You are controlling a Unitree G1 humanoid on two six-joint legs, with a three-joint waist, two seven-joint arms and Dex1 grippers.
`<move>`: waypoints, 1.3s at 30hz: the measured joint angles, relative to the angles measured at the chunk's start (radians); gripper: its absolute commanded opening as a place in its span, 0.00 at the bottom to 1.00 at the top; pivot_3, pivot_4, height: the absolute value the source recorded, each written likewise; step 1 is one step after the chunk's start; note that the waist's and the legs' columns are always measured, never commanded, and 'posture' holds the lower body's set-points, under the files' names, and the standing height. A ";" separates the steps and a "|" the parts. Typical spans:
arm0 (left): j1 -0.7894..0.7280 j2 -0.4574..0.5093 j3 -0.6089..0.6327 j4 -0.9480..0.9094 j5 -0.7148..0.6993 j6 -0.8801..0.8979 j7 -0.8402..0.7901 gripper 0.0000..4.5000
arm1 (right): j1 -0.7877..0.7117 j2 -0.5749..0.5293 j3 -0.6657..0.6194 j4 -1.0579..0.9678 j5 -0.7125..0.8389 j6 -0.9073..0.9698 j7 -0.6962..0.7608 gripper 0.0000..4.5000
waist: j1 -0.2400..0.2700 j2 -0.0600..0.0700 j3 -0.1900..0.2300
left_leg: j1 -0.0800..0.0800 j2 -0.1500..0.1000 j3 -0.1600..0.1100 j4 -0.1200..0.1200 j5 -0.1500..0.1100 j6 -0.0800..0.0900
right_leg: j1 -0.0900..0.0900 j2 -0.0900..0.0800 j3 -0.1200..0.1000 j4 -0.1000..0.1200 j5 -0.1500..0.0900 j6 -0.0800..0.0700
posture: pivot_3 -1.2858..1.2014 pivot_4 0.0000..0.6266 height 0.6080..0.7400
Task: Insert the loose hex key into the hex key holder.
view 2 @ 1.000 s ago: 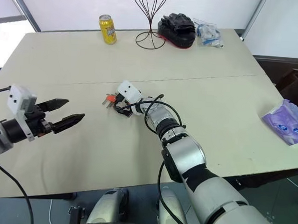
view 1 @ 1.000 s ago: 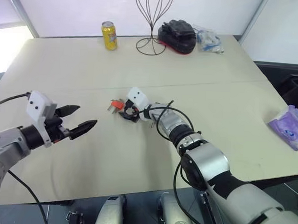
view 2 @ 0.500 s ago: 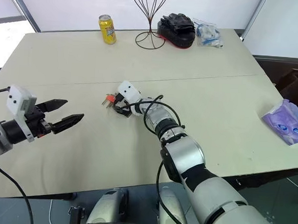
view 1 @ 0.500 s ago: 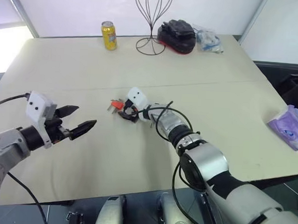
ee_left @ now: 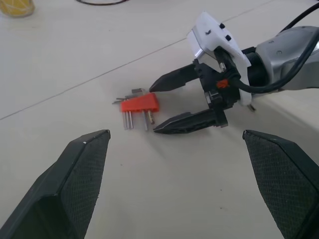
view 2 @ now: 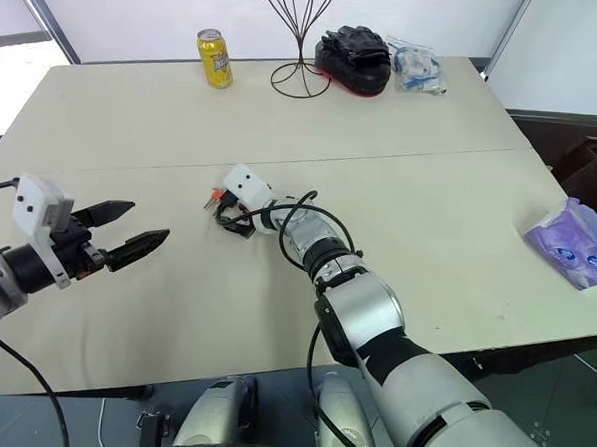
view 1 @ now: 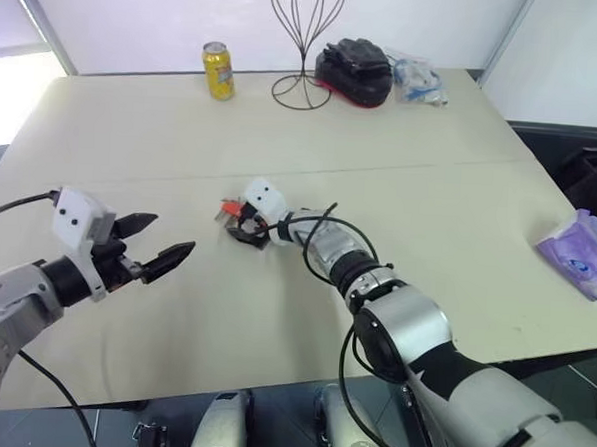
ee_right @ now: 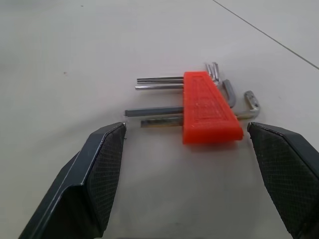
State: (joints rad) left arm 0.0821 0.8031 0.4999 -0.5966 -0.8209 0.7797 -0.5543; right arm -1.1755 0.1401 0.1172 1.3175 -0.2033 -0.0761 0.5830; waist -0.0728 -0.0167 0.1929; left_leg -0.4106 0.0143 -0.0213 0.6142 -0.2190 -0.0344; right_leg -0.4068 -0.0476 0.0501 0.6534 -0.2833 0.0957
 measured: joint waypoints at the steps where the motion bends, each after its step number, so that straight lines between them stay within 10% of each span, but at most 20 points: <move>1: 0.001 0.000 0.001 0.000 0.000 0.000 0.003 0.99 | 0.000 0.001 0.000 0.000 0.000 0.000 0.000 0.90 | 0.000 0.000 0.000 | 0.000 0.000 0.000 0.000 0.000 0.000 | 0.000 0.000 0.000 0.000 0.000 0.000 | 0.52 0.24 1.00; 35: -0.011 -0.003 -0.002 0.007 0.008 -0.012 -0.005 0.99 | 0.000 0.026 -0.008 0.001 -0.009 0.001 -0.066 0.90 | 0.002 0.000 0.000 | 0.000 0.000 0.000 0.000 0.001 -0.001 | 0.000 -0.001 0.000 0.000 0.000 0.000 | 0.52 0.24 1.00; 39: -0.009 -0.003 -0.003 0.007 0.014 -0.021 -0.006 1.00 | 0.000 0.030 -0.009 0.003 -0.009 0.003 -0.097 0.49 | 0.003 0.000 0.000 | 0.000 0.000 0.000 0.000 0.001 -0.001 | 0.000 -0.001 0.000 0.000 0.000 0.000 | 0.52 0.24 1.00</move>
State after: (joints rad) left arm 0.0728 0.8002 0.4972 -0.5899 -0.8068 0.7583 -0.5600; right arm -1.1755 0.1696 0.1081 1.3205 -0.2119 -0.0736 0.4856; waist -0.0703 -0.0167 0.1929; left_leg -0.4106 0.0141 -0.0213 0.6140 -0.2183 -0.0355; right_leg -0.4068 -0.0483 0.0500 0.6534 -0.2834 0.0953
